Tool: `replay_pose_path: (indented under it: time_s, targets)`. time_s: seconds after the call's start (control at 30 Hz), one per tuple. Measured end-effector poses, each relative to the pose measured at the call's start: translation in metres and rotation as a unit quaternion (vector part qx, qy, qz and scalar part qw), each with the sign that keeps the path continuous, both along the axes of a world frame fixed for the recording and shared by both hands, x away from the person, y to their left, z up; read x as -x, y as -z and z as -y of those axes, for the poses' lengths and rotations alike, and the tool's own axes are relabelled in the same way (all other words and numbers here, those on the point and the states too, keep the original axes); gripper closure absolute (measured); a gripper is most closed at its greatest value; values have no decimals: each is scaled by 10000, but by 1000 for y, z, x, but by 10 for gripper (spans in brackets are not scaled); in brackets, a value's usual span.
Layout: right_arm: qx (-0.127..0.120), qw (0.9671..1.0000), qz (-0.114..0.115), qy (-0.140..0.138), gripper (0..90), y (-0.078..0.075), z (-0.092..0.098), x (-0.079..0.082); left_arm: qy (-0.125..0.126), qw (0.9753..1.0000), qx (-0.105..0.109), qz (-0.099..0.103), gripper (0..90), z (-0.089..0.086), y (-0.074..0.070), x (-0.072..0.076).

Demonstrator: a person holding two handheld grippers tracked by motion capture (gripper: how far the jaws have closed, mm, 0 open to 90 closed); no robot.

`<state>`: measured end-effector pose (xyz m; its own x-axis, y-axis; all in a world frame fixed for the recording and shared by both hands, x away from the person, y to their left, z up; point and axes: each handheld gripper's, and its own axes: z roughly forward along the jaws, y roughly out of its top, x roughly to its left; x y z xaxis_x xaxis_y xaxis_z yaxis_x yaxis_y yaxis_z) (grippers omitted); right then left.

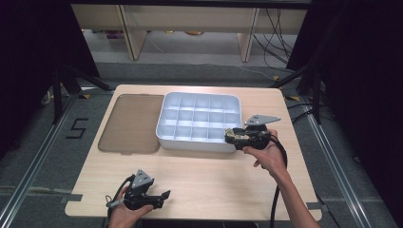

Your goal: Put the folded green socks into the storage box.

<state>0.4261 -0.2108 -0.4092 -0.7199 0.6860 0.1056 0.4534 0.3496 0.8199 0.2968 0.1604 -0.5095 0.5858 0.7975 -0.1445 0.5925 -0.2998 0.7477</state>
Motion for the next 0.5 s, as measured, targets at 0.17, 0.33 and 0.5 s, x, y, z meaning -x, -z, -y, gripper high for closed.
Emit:
replay_pose_path:
  time_s: [0.17, 0.33, 0.5]
  targets:
    - [-36, 9999, 151, -14, 448, 2, -1, 2, -83, 9999, 91, 9, 221, 1, 0, 0]
    - [-59, 10000, 44, 23, 418, 4, -3, 5, -78, 10000, 22, -9, 221, 1, -1, 0]
    - [-149, 9998, -56, -69, 396, 9, -5, 12, -71, 10000, -6, -13, 221, 0, -1, -1]
